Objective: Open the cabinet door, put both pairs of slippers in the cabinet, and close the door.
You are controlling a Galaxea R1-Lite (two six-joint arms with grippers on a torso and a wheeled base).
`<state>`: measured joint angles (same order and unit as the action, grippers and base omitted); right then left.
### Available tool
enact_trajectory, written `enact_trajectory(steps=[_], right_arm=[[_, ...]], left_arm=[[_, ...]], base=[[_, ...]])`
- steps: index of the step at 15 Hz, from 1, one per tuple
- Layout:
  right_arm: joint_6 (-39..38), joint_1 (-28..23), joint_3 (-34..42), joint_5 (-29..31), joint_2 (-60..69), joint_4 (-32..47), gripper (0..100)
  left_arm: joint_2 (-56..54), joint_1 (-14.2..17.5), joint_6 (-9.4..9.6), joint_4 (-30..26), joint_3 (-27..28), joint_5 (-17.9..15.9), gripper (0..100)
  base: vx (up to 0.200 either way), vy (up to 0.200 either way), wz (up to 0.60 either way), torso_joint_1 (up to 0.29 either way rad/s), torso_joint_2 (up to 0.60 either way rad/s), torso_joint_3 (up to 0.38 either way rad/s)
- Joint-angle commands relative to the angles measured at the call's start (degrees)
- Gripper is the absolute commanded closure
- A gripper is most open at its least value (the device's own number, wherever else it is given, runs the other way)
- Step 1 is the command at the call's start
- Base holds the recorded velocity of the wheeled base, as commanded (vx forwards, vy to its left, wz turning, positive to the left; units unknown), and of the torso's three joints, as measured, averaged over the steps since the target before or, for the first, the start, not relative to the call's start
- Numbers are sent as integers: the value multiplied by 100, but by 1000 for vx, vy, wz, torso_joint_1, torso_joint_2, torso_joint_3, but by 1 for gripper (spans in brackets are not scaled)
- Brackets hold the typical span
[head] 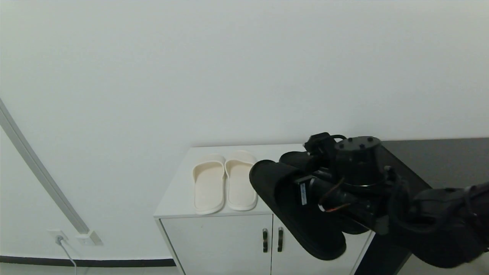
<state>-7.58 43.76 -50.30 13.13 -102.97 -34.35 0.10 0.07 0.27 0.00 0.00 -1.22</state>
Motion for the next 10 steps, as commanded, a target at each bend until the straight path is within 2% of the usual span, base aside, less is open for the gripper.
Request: enact_trajectory(steps=[1,3,6,10], right_arm=[[380,-8,1040,-1040,1060,-423,100],[916,-8,1532,-1445,1122,-801,100],[1444,-79,1971,-1726,1113,-1610,100],[1584,-219,2182,-2157,1192,-1671,100]], left_arm=[[-1,1,0,0,0,-1,100],[-1,1,8,0,0,-1,100],[-1,1,8,0,0,-1,100],[-1,1,8,0,0,-1,100]], base=[[0,0,0,0,0,0],[0,0,0,0,0,0],[0,0,0,0,0,0],[0,0,0,0,0,0]])
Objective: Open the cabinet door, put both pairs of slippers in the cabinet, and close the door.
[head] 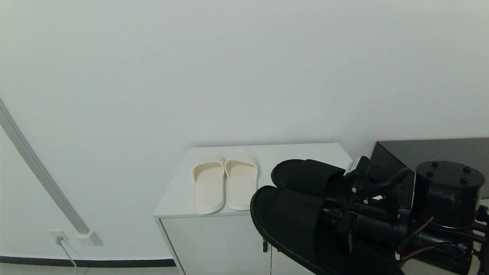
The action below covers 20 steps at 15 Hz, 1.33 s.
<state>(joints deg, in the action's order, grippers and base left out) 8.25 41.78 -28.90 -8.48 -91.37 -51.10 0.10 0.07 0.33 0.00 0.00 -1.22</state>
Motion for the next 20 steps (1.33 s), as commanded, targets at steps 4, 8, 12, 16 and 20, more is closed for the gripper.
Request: enact_trajectory(steps=[4,8,12,16,20], right_arm=[[-175,-20,52,-13,14,39,100],[-175,-20,69,-92,5,21,100],[-157,-29,148,-118,40,4,100],[-157,-29,210,-110,49,-14,100],[-149,-29,245,-110,40,-14,100]], left_arm=[[-1,1,2,0,0,-1,100],[-1,1,2,0,0,-1,100],[-1,1,2,0,0,-1,100],[-1,1,2,0,0,-1,100],[-1,1,2,0,0,-1,100]], base=[[-200,0,0,2,1,4],[-200,0,0,7,-1,4],[0,0,0,0,0,0],[0,0,0,0,0,0],[0,0,0,0,0,0]])
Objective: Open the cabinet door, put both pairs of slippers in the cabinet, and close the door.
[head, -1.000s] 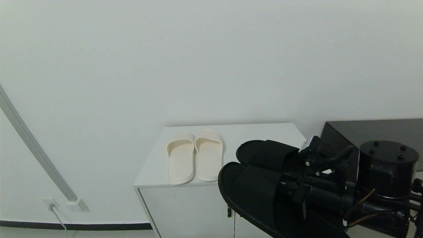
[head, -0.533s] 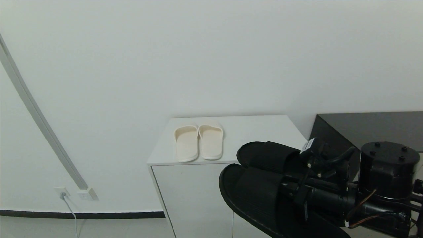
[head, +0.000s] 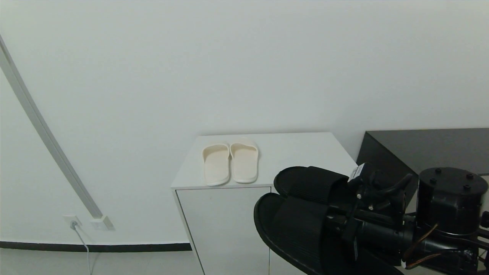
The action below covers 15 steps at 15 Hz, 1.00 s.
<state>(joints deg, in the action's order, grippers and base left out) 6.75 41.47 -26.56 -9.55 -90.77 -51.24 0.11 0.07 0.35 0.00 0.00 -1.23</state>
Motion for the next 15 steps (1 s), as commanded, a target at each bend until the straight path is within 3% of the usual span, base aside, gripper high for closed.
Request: enact_trajectory(steps=[1,5,6,10,15], right_arm=[[1,1,28,-12,-28,0,100],[1,1,46,-39,-46,0,100],[1,1,46,-39,-46,0,100],[19,1,90,-39,-46,0,100],[19,10,108,-39,-55,0,100]], left_arm=[[-2,1,-9,0,0,0,100],[7,1,0,0,0,0,100],[7,1,0,0,0,0,0],[-2,1,0,0,0,0,0],[-2,1,0,0,0,0,0]], base=[[0,0,0,0,0,0],[0,0,0,0,0,0],[0,0,0,0,0,0],[0,0,0,-46,98,56],[0,0,0,-188,447,252]])
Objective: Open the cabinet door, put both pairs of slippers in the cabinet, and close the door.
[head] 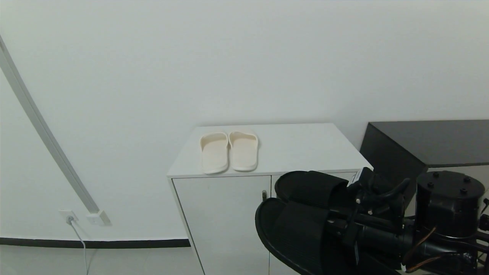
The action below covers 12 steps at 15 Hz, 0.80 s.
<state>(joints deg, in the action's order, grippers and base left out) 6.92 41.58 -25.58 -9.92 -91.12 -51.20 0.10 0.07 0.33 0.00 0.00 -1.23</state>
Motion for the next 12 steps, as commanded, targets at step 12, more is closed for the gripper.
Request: enact_trajectory(steps=[12], right_arm=[[2,-1,26,-10,-90,-4,100]], left_arm=[[-1,1,2,0,0,0,0]], base=[[0,0,0,-204,529,322]])
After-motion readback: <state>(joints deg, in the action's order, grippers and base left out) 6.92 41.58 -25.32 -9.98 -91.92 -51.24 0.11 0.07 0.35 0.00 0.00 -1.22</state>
